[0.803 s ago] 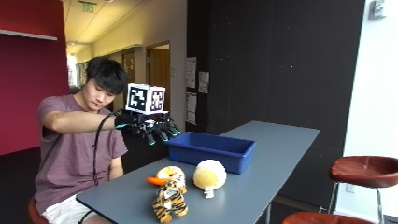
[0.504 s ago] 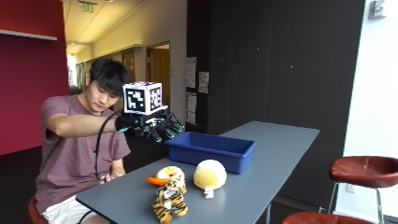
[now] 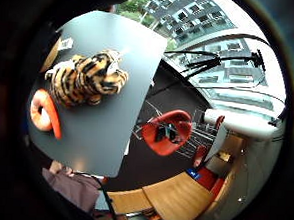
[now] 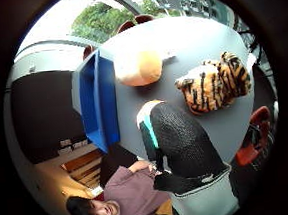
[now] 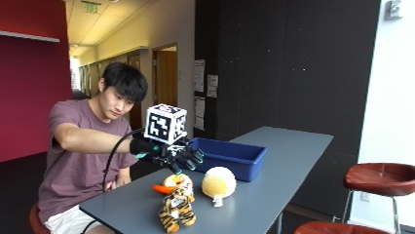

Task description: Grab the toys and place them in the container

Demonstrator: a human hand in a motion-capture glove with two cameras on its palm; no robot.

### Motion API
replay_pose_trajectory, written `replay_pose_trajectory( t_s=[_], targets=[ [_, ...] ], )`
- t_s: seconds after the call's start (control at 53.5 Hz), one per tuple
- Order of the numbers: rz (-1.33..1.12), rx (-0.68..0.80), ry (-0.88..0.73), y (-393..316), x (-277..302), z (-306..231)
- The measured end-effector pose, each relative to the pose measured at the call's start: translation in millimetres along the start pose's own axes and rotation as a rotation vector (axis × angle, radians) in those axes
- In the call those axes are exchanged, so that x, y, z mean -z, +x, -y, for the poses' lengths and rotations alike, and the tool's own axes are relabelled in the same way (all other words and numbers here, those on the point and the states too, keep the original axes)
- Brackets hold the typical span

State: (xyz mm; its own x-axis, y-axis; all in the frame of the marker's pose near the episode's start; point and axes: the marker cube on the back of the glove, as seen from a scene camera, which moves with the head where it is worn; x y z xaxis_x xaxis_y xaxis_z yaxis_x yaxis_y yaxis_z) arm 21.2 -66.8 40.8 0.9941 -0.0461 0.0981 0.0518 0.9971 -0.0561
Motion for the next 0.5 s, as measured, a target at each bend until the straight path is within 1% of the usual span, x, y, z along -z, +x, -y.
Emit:
replay_pose_trajectory(
  t_s=[0.149, 0.28, 0.318, 0.374, 0.504],
  targets=[
    [-0.043, 0.018, -0.099, 1.6, -38.9, 18.0],
    [-0.107, -0.041, -0.25, 13.5, -94.3, 35.4],
    [-0.113, -0.034, -0.266, 15.6, -106.4, 37.4],
    [-0.087, 0.006, -0.207, 19.3, -114.2, 40.3],
    [-0.071, 0.077, 0.037, 22.3, -125.8, 43.7]
  ],
)
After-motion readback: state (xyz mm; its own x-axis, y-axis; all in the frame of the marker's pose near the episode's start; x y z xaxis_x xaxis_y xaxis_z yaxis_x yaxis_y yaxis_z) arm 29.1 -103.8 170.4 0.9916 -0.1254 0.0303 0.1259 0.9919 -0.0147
